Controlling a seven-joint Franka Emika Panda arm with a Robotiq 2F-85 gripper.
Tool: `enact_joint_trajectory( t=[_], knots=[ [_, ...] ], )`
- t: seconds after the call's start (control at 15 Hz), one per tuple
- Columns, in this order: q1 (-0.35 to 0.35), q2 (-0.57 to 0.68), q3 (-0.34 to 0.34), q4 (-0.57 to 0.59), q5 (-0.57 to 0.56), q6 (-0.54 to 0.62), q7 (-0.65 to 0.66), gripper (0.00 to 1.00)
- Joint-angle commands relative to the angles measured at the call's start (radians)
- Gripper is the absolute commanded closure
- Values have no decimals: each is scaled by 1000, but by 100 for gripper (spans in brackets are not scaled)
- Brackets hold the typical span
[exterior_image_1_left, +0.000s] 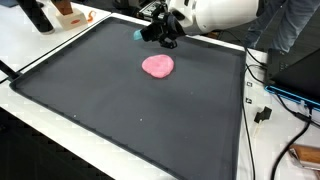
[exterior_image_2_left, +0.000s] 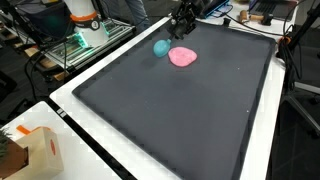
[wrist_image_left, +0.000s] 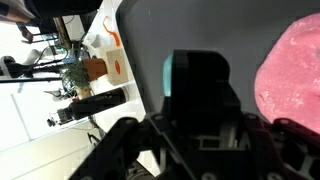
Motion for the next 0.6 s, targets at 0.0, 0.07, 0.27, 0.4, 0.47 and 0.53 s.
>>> enact_joint_trajectory(
  t=[0.0,0.07,0.27,0.4,0.47,0.53],
  knots=[
    [-22,-42,21,-31,-18,39,-76,75],
    [-27,-54,23,-38,-16,52,-98,75],
    [-47,-107,28,-71,2,111,-163,75],
    [-67,-157,33,-104,19,168,-216,75],
    [-74,-178,32,-116,27,187,-236,75],
    [-88,-209,34,-137,41,220,-264,75]
  ],
)
